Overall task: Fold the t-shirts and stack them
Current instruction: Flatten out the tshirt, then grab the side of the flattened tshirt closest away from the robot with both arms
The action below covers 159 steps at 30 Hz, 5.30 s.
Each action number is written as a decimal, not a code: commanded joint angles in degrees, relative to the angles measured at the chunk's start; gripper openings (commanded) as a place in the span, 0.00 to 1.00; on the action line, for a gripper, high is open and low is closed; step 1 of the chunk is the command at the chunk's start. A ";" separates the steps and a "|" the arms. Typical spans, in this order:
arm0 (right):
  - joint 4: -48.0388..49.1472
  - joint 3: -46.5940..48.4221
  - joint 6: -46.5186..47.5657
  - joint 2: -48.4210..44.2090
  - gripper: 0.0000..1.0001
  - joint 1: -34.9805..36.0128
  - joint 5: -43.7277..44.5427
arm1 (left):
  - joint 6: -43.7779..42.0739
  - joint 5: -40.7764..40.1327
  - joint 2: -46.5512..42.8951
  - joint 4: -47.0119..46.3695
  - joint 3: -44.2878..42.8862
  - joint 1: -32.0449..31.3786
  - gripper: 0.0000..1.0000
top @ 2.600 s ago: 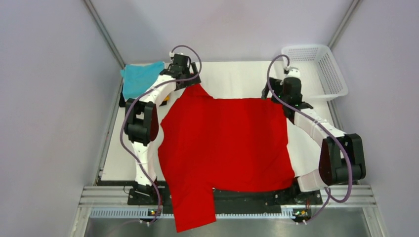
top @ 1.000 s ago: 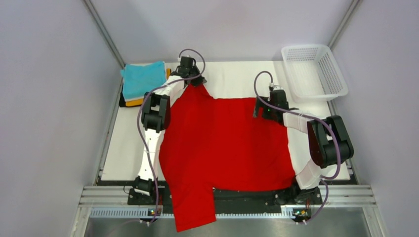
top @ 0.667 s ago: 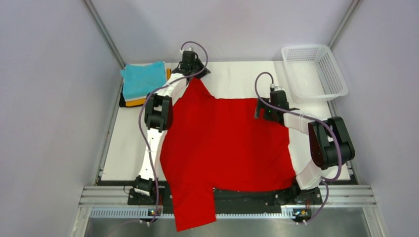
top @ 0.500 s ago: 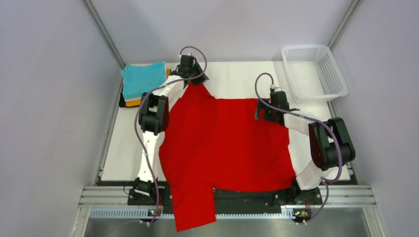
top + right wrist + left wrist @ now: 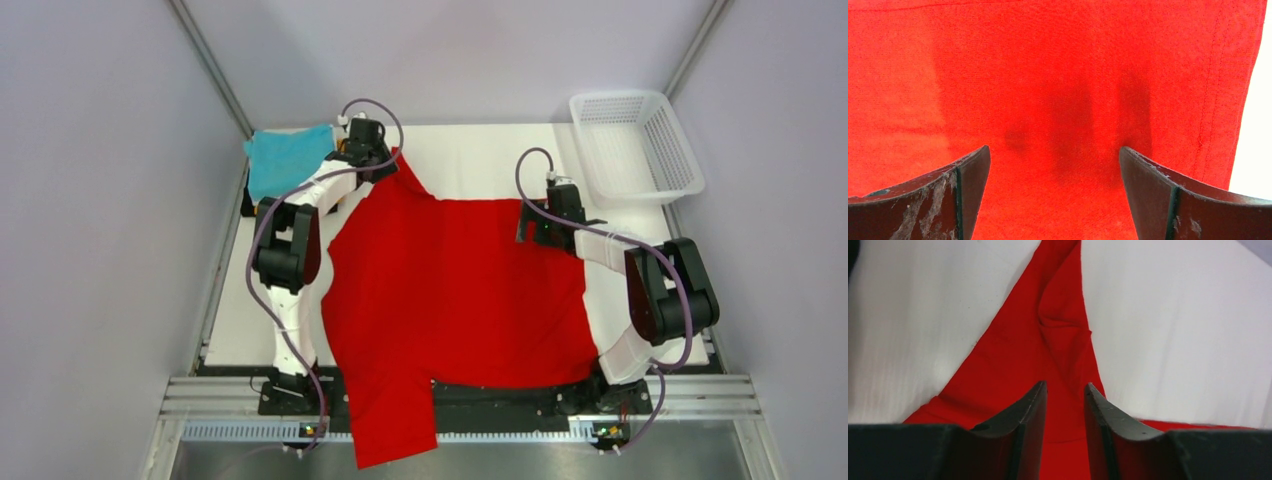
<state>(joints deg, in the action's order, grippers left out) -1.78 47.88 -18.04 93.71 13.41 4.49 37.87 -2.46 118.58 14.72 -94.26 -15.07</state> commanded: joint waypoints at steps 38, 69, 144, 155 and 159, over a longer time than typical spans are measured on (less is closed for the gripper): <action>-3.32 2.50 -1.78 -4.49 0.99 0.28 6.33 | -0.53 8.66 1.93 1.26 -13.76 -0.40 0.91; -6.93 26.68 -8.16 23.90 0.99 -3.50 4.83 | 1.13 5.01 29.35 29.75 -36.41 5.82 0.99; -22.54 -3.40 -7.42 -23.95 0.99 -1.11 8.84 | 43.39 -4.95 -43.11 34.44 54.80 -62.89 0.60; -22.65 -4.89 -8.54 -26.21 0.99 -2.63 9.64 | 40.89 0.78 -34.64 32.51 54.37 -65.79 0.21; -24.98 -6.26 -10.80 -28.22 0.99 -3.12 10.67 | 40.72 -2.34 -34.13 35.28 51.42 -65.71 0.00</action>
<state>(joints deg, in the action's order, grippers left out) -25.21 42.63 -26.28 68.53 10.96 13.10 78.52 -5.34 82.08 49.84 -42.59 -79.77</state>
